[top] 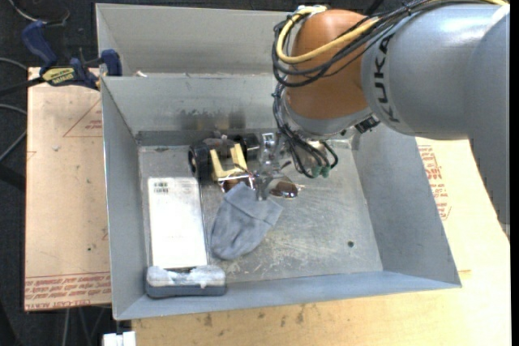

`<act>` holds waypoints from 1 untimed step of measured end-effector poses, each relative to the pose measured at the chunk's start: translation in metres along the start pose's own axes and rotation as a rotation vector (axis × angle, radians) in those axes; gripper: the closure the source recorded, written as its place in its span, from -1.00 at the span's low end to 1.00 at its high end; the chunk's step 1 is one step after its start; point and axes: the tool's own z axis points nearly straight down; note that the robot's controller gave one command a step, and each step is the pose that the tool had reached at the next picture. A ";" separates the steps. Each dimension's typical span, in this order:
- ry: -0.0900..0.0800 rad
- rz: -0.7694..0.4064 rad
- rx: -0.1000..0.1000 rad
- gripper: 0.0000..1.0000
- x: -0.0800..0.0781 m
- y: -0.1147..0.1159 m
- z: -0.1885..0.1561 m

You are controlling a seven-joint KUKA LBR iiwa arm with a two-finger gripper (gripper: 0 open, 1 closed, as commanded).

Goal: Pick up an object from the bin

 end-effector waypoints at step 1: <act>-0.006 0.012 0.001 1.00 0.010 0.011 -0.045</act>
Offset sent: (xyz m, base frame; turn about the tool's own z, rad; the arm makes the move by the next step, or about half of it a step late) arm 0.0047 -0.0181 0.1018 0.0267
